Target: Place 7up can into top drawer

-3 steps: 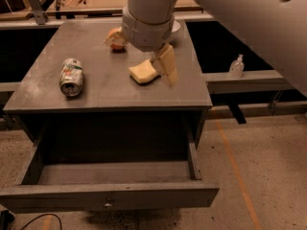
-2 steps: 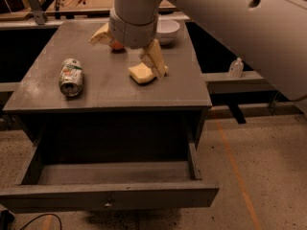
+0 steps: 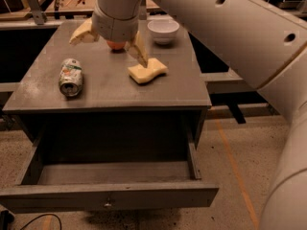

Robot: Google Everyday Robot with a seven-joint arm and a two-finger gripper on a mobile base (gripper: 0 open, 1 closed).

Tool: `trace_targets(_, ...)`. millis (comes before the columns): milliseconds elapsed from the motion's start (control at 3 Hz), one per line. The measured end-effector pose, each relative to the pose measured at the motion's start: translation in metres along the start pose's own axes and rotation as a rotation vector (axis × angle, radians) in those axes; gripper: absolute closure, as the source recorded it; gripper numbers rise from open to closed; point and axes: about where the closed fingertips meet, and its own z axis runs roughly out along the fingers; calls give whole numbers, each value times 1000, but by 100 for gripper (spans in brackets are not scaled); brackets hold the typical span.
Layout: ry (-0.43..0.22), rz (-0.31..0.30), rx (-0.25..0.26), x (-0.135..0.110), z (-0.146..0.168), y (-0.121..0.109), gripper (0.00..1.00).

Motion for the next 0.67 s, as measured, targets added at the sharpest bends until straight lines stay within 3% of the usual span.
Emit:
trace_targets(333,0,0,-1,0,0,0,0)
trace_targets(667,-27,-71,32,5,14,-20,0)
